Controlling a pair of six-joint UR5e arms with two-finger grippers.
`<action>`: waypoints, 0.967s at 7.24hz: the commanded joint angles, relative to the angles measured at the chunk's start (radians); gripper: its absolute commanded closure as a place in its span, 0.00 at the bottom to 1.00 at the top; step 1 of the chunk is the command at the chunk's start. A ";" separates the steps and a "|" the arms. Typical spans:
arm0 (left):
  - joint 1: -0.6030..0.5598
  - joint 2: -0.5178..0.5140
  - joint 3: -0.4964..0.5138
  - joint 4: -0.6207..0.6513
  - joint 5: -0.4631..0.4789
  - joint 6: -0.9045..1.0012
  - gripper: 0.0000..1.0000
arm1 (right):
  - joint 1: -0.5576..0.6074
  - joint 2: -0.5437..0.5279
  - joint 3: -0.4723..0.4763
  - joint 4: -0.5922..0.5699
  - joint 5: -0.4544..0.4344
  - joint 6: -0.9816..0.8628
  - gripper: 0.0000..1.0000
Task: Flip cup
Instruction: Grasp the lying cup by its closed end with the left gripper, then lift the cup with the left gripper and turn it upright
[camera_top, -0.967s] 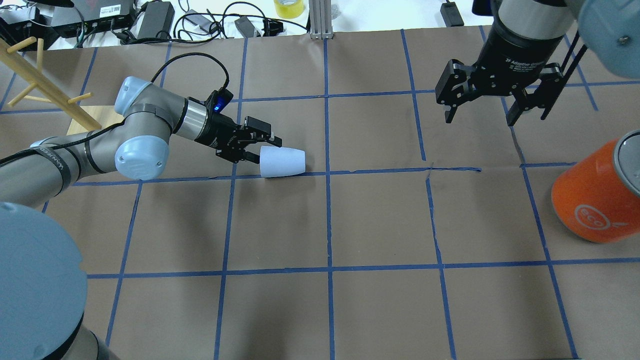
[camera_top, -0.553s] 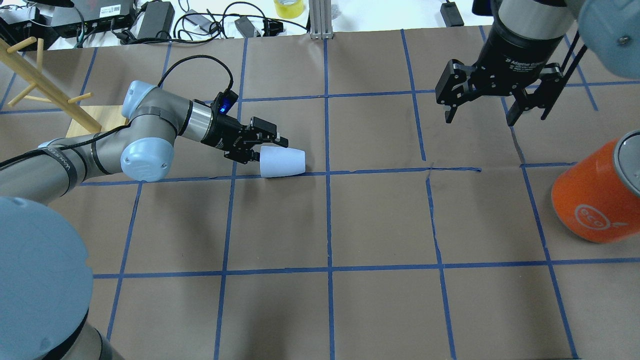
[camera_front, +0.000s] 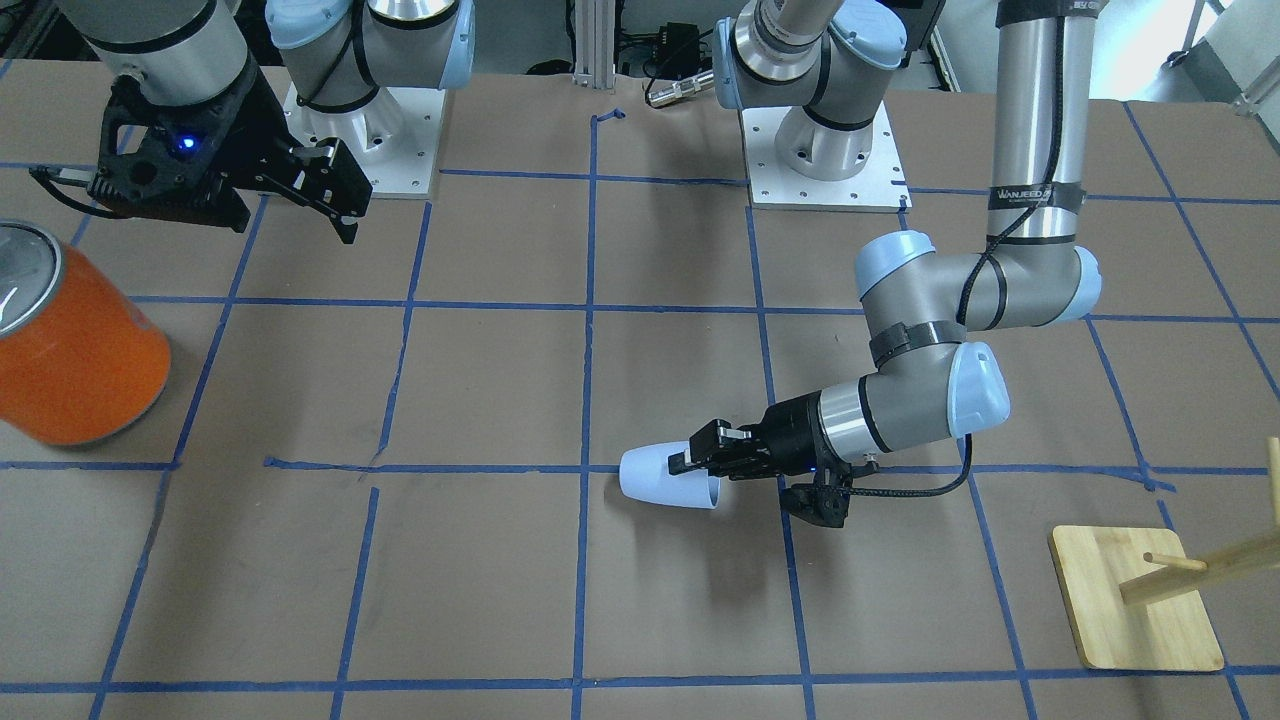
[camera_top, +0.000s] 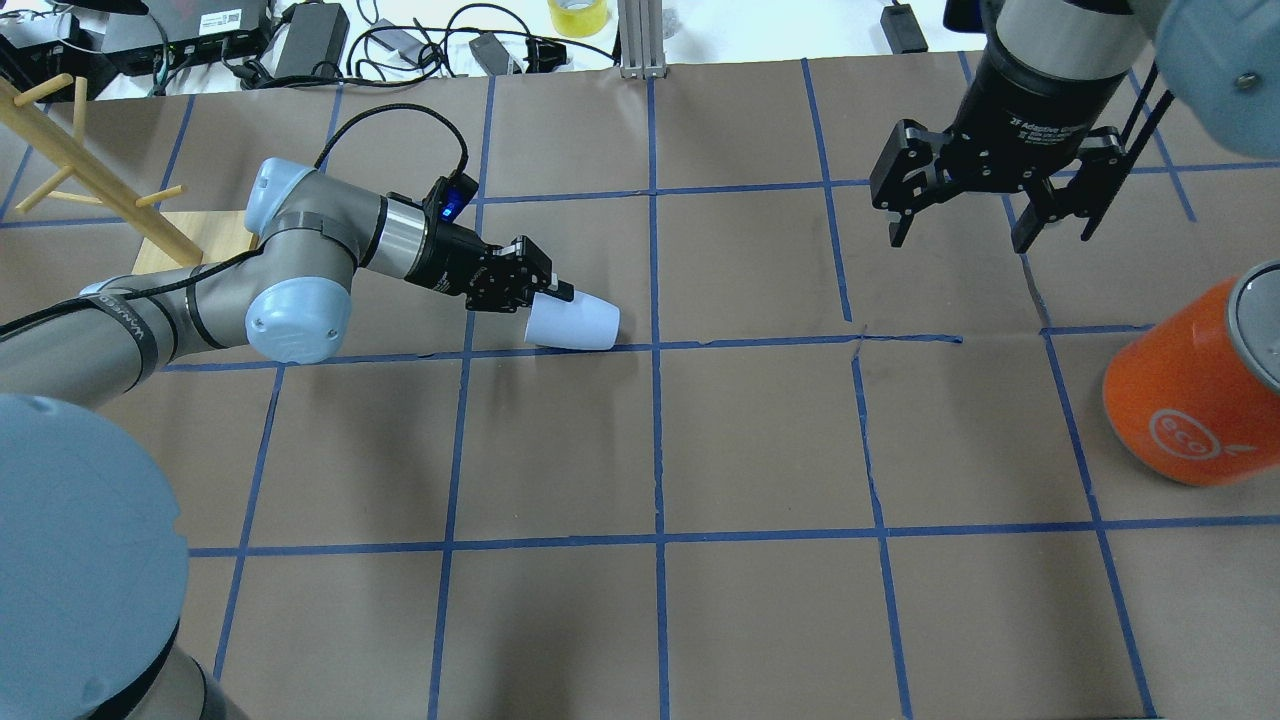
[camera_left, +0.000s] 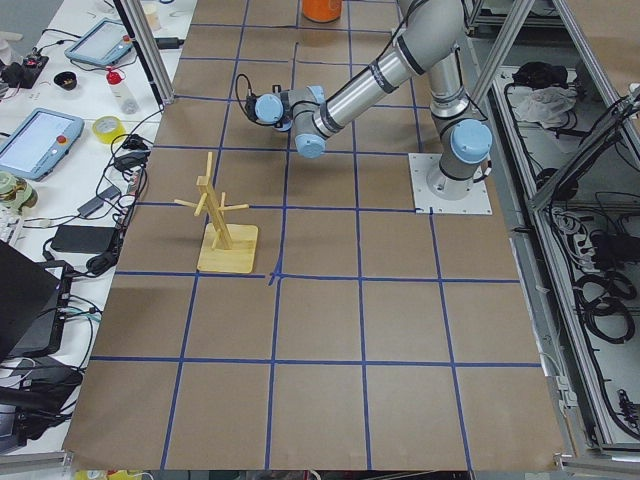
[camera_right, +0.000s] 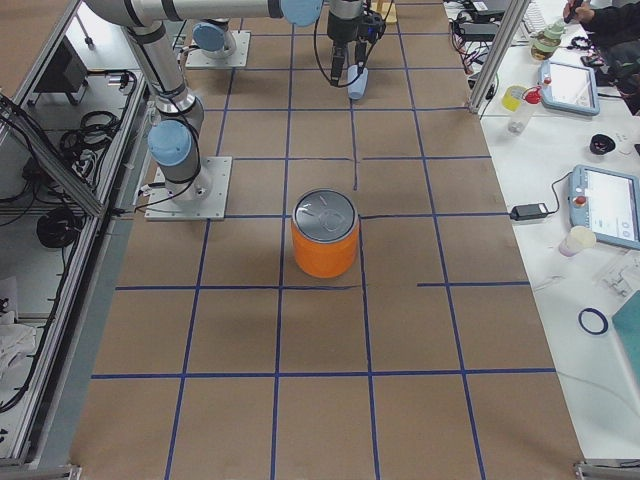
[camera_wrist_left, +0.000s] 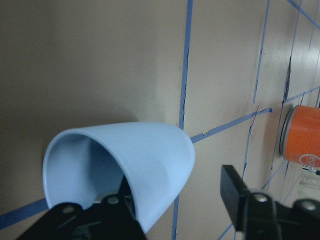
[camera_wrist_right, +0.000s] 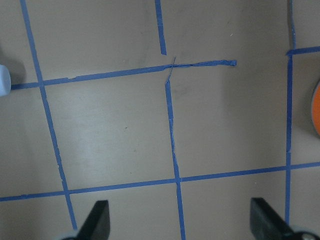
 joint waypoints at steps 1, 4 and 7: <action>0.000 0.009 0.003 0.003 -0.001 -0.002 1.00 | 0.000 0.002 0.000 -0.001 0.002 0.004 0.00; -0.012 0.090 0.043 -0.001 0.025 -0.238 1.00 | 0.000 0.002 0.000 -0.002 0.000 0.001 0.00; -0.022 0.144 0.149 -0.006 0.513 -0.241 1.00 | 0.000 0.002 0.000 -0.003 0.000 0.001 0.00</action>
